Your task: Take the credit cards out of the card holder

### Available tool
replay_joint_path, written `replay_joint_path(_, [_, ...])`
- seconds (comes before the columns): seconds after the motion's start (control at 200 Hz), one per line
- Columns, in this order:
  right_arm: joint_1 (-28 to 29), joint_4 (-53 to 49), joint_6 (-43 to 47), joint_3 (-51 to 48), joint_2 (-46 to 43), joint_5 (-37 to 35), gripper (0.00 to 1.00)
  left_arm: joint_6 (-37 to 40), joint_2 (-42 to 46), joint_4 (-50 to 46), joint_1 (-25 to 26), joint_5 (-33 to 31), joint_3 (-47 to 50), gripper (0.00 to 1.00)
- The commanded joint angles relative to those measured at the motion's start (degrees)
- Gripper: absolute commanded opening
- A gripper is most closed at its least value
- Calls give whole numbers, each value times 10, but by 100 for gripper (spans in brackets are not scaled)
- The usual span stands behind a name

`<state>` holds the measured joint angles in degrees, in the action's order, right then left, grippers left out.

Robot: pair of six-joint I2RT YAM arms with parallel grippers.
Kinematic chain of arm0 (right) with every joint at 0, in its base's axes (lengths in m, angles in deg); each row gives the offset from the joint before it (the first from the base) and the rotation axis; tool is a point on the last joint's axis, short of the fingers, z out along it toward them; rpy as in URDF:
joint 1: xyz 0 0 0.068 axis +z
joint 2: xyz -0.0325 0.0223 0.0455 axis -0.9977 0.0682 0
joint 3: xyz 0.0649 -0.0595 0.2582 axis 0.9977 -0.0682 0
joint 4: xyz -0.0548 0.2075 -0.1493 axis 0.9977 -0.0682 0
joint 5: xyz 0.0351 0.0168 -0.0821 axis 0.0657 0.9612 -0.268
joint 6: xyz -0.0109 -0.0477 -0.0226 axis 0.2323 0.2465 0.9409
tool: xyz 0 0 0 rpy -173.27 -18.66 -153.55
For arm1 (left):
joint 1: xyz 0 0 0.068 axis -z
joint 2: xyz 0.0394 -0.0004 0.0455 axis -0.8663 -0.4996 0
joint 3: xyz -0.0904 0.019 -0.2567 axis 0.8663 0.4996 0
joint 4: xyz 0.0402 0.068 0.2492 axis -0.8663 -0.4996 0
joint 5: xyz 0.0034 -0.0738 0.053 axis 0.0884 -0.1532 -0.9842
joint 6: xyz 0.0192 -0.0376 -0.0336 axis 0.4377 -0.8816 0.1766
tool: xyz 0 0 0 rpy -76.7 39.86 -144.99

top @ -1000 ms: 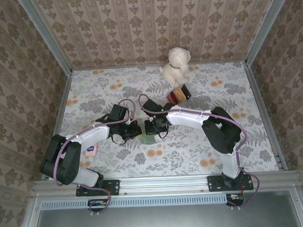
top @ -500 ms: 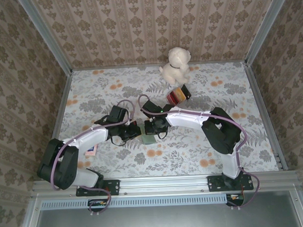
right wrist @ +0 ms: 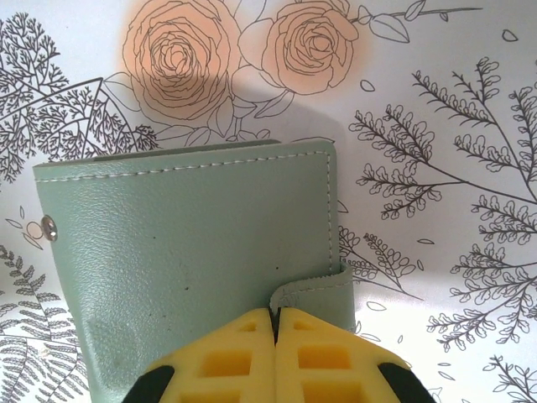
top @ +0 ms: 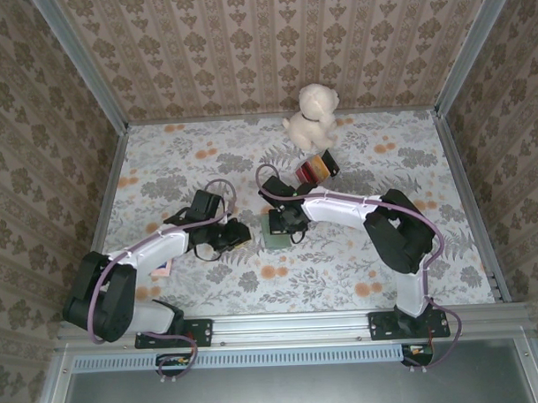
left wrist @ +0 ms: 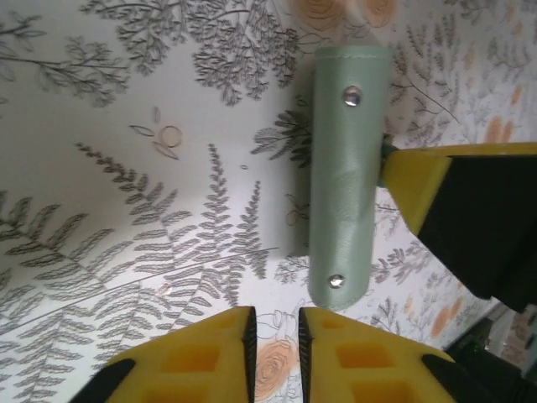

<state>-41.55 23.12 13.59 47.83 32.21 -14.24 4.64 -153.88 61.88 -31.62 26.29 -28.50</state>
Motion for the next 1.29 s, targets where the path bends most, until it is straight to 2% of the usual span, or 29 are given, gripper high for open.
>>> replay_joint_path(0.0, [-6, -21, 12, -24, -10, 29, 0, 3, -2, 44, -2, 35, -1, 38])
replay_joint_path(0.16, [-13, -7, 14, -31, -17, 50, 0, 5, -48, 77, -1, 56, -19, 49])
replay_joint_path(0.47, [-15, 7, 15, -36, -18, 68, 0, -9, -127, 145, 5, 95, -48, 51])
replay_joint_path(0.635, [-16, 13, 15, -36, -19, 74, 0, -7, -159, 141, 8, 92, -63, 50])
replay_joint_path(0.795, [-17, 13, 15, -40, -23, 77, 0, -9, -188, 150, 13, 95, -65, 43])
replay_joint_path(0.89, [-18, 25, 15, -44, -26, 80, 0, -15, -199, 169, 17, 102, -64, 35])
replay_joint_path(0.995, [-19, 24, 17, -42, -27, 73, 0, -12, -199, 169, 20, 94, -65, 17])
replay_joint_path(1.085, [-20, -6, 19, -38, -29, 31, 0, -7, -192, 159, 20, 75, -61, 0])
replay_joint_path(1.29, [-27, -77, 17, -46, -27, -106, 0, -9, -162, 149, 22, 34, -38, 0])
